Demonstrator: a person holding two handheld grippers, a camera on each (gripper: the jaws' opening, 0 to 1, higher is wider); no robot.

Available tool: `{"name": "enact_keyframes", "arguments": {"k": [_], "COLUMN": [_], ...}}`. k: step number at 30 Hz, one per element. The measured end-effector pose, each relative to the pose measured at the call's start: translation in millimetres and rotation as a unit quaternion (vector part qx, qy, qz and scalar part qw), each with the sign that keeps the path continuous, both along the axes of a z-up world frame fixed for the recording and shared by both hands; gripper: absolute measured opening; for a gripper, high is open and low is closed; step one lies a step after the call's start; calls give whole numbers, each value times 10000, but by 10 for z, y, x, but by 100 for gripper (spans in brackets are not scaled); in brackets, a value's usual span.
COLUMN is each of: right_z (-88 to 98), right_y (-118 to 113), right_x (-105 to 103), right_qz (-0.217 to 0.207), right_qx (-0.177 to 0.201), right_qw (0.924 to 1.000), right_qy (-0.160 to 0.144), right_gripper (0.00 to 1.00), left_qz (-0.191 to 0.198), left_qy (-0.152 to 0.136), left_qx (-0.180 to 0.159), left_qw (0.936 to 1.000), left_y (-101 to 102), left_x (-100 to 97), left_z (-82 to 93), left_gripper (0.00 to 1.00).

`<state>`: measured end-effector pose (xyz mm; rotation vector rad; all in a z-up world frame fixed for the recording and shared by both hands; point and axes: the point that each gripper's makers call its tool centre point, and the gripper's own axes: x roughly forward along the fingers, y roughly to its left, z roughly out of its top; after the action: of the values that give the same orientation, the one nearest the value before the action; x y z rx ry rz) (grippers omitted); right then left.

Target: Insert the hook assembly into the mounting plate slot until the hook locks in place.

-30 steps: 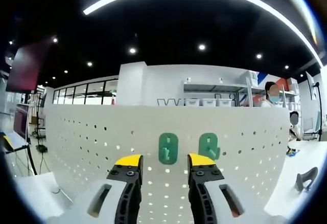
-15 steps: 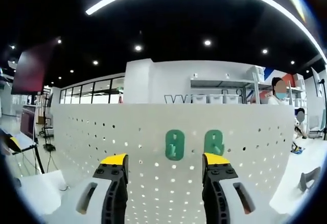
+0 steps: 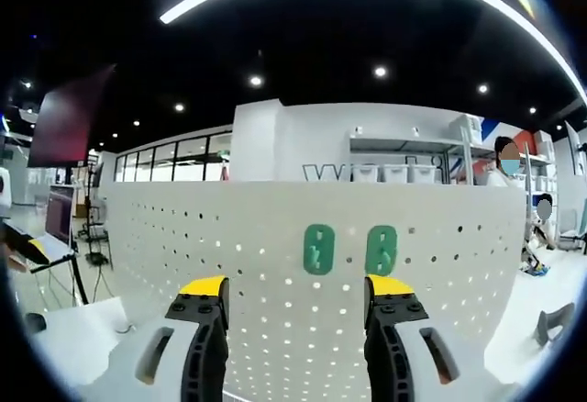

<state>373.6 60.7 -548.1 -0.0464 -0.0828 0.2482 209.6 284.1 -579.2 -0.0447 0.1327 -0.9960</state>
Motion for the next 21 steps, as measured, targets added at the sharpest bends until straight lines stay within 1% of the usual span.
{"name": "enact_keyframes", "arguments": {"k": [4, 8, 13, 21], "right_z": [-37, -73, -133, -203], "right_y": [-3, -20, -28, -45], "right_x": [-63, -139, -241, -418], "right_qz": [32, 62, 100, 173], "right_qx": [-28, -46, -61, -67], "right_qw": [10000, 9999, 9998, 9995], "right_qy": [45, 88, 155, 240], "right_gripper": [60, 60, 60, 60], "left_qz": [120, 178, 361, 528], "left_qy": [12, -19, -70, -179], "left_qx": [8, 49, -34, -86], "left_qw": [9999, 9998, 9993, 9984], "left_y": [38, 35, 73, 57], "left_x": [-9, -44, -70, -144], "left_z": [-6, 1, 72, 165], "left_gripper": [81, 81, 81, 81]}}
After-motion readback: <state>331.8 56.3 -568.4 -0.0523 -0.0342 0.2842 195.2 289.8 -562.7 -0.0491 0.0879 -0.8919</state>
